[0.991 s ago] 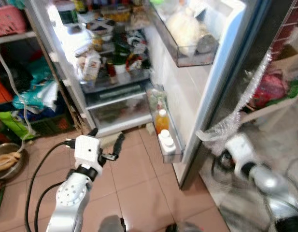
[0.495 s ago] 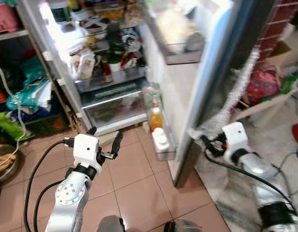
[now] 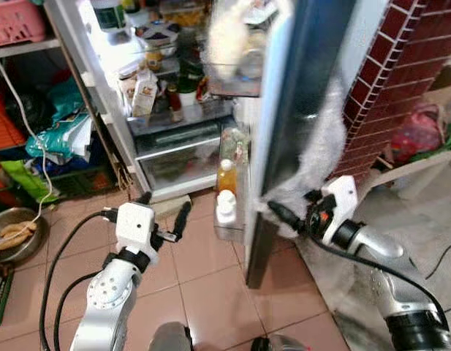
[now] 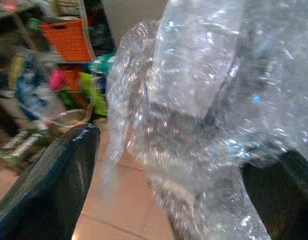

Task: Restocking fridge

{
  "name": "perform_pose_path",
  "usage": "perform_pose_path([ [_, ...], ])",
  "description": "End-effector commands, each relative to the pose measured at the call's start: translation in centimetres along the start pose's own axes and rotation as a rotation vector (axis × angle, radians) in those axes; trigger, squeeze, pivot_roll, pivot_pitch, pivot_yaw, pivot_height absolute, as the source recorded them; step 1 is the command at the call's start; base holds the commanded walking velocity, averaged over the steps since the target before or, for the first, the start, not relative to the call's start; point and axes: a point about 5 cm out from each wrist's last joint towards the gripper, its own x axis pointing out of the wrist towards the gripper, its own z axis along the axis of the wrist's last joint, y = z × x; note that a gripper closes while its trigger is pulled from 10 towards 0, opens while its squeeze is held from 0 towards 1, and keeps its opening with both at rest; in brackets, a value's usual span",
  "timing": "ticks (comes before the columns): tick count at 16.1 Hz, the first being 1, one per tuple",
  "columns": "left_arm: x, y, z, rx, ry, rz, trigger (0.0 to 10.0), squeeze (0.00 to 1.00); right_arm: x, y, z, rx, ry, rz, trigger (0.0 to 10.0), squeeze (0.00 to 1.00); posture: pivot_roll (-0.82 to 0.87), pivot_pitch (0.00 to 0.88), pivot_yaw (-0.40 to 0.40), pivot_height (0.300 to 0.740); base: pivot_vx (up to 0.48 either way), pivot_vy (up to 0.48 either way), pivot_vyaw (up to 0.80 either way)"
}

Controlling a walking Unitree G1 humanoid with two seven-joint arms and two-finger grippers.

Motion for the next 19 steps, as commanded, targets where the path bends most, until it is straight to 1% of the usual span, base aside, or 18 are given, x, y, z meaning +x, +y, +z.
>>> perform_pose_path([
  [1, 0.0, 0.4, -0.1, -0.002, 0.01, 0.024, 10.0, 0.0, 0.2, 0.6, 1.0, -0.003, -0.036, 0.058, 10.0, 0.0, 0.07, 0.048, 0.024, 0.74, 0.0, 0.0, 0.63],
  [3, 0.0, 0.4, -0.1, -0.002, 0.009, 0.019, 10.0, 0.0, 0.2, 1.1, 1.3, -0.04, -0.05, 0.075, 10.0, 0.0, 0.07, 0.049, 0.023, 0.74, 0.0, 0.0, 0.8],
  [5, 0.1, 0.3, -0.1, 0.0, 0.007, 0.018, 10.0, 0.0, 0.2, 2.0, 0.4, -0.01, -0.017, 0.104, 10.0, 0.0, 0.08, 0.051, 0.021, 0.74, 0.0, 0.0, 0.8],
  [6, 0.0, 0.3, 0.0, 0.0, 0.006, 0.02, 10.0, 0.0, 0.0, 1.8, -0.5, -0.027, 0.018, 0.091, 10.0, 0.0, 0.08, 0.053, 0.018, 0.74, 0.0, 0.0, 0.8],
  [7, 0.0, 0.2, 0.0, 0.002, 0.005, 0.02, 10.0, 0.0, -0.3, 1.3, -1.1, -0.032, 0.043, 0.063, 10.0, 0.0, 0.08, 0.055, 0.018, 0.74, 0.0, 0.0, 0.8],
  [8, 0.0, 0.2, 0.0, 0.003, 0.005, 0.02, 10.0, 0.0, -0.3, 0.9, -1.3, -0.058, 0.053, 0.032, 10.0, 0.0, 0.08, 0.056, 0.016, 0.74, 0.0, 0.0, 0.8],
  [10, 0.1, 0.4, -0.2, -0.001, 0.014, 0.031, 10.0, 0.0, 0.0, -0.8, -0.8, -0.107, 0.02, -0.149, 10.0, 0.0, 0.07, 0.058, 0.016, 0.74, 0.0, 0.0, 0.0],
  [11, 0.1, 0.5, -0.3, 0.0, 0.025, 0.044, 10.0, 0.0, 0.1, -2.0, -0.3, -0.138, -0.003, -0.315, 10.0, 0.0, 0.07, 0.059, 0.014, 0.74, 0.0, 0.0, 0.0],
  [13, 0.2, 0.7, -0.4, -0.001, 0.031, 0.056, 10.0, 0.0, 0.0, -2.8, 0.1, -0.13, -0.04, -0.458, 10.0, 0.0, 0.07, 0.062, 0.014, 0.74, 0.0, 0.0, 0.0],
  [14, 0.4, 0.8, -0.3, -0.001, 0.029, 0.061, 10.0, 0.0, -0.1, -2.8, 0.0, -0.086, -0.078, -0.537, 10.0, 0.0, 0.07, 0.064, 0.016, 0.74, 0.0, 0.0, 0.0],
  [15, 0.4, 0.8, -0.3, -0.001, 0.028, 0.063, 10.0, 0.0, 0.0, -2.7, -0.1, -0.072, -0.092, -0.576, 10.0, 0.0, 0.07, 0.066, 0.016, 0.74, 0.0, 0.0, 0.0],
  [17, 0.5, 0.8, -0.3, -0.011, 0.033, 0.072, 10.0, 0.0, 0.5, -2.4, -0.3, 0.009, -0.123, -0.66, 10.0, 0.0, 0.07, 0.072, 0.022, 0.74, 0.0, 0.0, 0.0],
  [18, 0.6, 0.8, -0.3, -0.011, 0.036, 0.071, 10.0, 0.0, 1.3, -1.8, -0.2, 0.045, -0.144, -0.639, 10.0, 0.0, 0.07, 0.076, 0.025, 0.74, 0.0, 0.0, 0.0],
  [19, 0.6, 0.8, -0.3, -0.011, 0.036, 0.07, 10.0, 0.0, 1.6, -1.6, 0.0, 0.047, -0.151, -0.628, 10.0, 0.0, 0.07, 0.076, 0.025, 0.74, 0.0, 0.0, 0.0],
])
